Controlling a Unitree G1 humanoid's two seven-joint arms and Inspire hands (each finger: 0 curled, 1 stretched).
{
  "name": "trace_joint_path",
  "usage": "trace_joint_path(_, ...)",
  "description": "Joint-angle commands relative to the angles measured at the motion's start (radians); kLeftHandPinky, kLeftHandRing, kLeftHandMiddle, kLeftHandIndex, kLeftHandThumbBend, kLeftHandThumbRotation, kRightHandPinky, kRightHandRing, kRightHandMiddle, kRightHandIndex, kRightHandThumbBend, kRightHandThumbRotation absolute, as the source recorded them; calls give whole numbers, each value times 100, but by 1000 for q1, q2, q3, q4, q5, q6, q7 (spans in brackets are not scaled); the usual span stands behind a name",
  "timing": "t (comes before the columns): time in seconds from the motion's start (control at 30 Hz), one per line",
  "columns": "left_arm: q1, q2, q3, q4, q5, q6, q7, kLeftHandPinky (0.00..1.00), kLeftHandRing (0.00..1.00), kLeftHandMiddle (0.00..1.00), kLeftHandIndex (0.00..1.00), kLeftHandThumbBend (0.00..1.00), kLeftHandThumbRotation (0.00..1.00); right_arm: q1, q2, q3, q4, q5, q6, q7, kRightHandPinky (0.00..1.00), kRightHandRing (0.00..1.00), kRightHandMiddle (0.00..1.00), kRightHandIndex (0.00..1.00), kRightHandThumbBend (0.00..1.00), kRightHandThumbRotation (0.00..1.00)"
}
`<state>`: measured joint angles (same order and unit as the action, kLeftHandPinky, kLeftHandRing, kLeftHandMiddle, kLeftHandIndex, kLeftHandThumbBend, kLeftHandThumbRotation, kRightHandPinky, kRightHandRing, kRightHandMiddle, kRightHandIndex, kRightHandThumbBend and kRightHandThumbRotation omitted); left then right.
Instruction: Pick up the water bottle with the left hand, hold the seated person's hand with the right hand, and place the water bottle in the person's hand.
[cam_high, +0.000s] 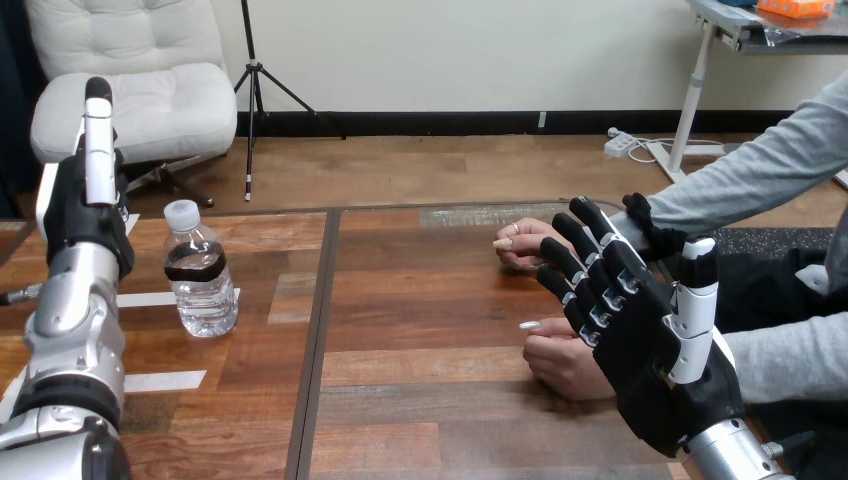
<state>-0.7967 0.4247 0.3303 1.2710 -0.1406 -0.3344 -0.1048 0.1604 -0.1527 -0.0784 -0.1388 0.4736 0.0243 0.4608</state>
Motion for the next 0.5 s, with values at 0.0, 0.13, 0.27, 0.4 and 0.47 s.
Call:
trace_joint_path(0.0, -106, 12, -10, 6, 16, 9, 9, 100, 100, 100, 100, 67, 100, -65, 9, -9, -29, 14, -12, 3, 100, 100, 100, 100, 97, 100)
trace_joint_path(0.13, -107, 14, -10, 12, 22, 19, 14, 100, 100, 100, 100, 68, 100, -66, 9, -9, -29, 13, -11, 2, 100, 100, 100, 100, 97, 100)
trace_joint_path(0.27, -109, 14, -12, 14, 31, 26, 20, 100, 100, 100, 100, 70, 100, -66, 10, -10, -29, 16, -7, 1, 100, 100, 100, 100, 97, 100)
trace_joint_path(0.4, -111, 15, -9, 20, 35, 34, 23, 100, 100, 100, 100, 70, 100, -64, 11, -10, -29, 16, -9, 1, 100, 100, 100, 100, 97, 100)
trace_joint_path(0.47, -111, 16, -6, 23, 35, 39, 22, 100, 100, 100, 100, 71, 100, -64, 10, -9, -30, 15, -10, 3, 100, 100, 100, 100, 97, 100)
